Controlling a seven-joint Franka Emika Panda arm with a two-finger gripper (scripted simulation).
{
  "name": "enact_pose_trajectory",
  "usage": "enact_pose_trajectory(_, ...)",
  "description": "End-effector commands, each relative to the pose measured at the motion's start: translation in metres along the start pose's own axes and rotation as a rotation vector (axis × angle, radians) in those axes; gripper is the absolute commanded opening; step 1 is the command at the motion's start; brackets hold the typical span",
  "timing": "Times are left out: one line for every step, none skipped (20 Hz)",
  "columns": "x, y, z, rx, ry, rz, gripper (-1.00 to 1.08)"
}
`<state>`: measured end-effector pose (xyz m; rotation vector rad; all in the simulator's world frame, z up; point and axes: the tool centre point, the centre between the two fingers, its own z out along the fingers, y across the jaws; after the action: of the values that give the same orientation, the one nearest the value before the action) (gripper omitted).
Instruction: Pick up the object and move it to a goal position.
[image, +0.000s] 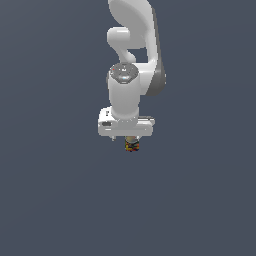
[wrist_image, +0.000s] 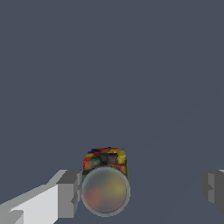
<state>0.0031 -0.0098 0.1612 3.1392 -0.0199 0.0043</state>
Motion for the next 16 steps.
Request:
enact_pose_trajectory(0.0,0.0,0.0,0.0,0.0,0.0,1.0)
enact_pose_trajectory(0.0,0.0,0.0,0.0,0.001,0.001,1.0)
enact_pose_trajectory(0.001,0.002,-0.001,-0.001,0.002,0.003,1.0)
enact_pose_trajectory(0.002,0.004,-0.002,-0.003,0.005,0.008,1.0)
enact_pose_trajectory(0.003,0.007,-0.003,-0.005,0.008,0.014,1.0)
enact_pose_trajectory(0.004,0.01,-0.004,-0.007,0.013,0.021,1.0)
enact_pose_trajectory(0.006,0.014,-0.006,-0.01,0.018,0.029,1.0)
enact_pose_trajectory(0.007,0.017,-0.007,-0.012,0.022,0.036,1.0)
enact_pose_trajectory(0.008,0.02,-0.008,-0.014,0.024,0.04,1.0)
enact_pose_trajectory(0.009,0.021,-0.009,-0.015,0.026,0.043,1.0)
enact_pose_trajectory(0.009,0.022,-0.009,-0.015,0.027,0.045,1.0)
enact_pose_trajectory(0.009,0.021,-0.009,-0.015,0.026,0.044,1.0)
enact_pose_trajectory(0.008,0.02,-0.008,-0.014,0.025,0.042,1.0)
enact_pose_trajectory(0.008,0.02,-0.008,-0.014,0.025,0.04,1.0)
enact_pose_trajectory(0.007,0.019,-0.007,-0.014,0.025,0.038,1.0)
enact_pose_trajectory(0.006,0.018,-0.005,-0.014,0.024,0.036,1.0)
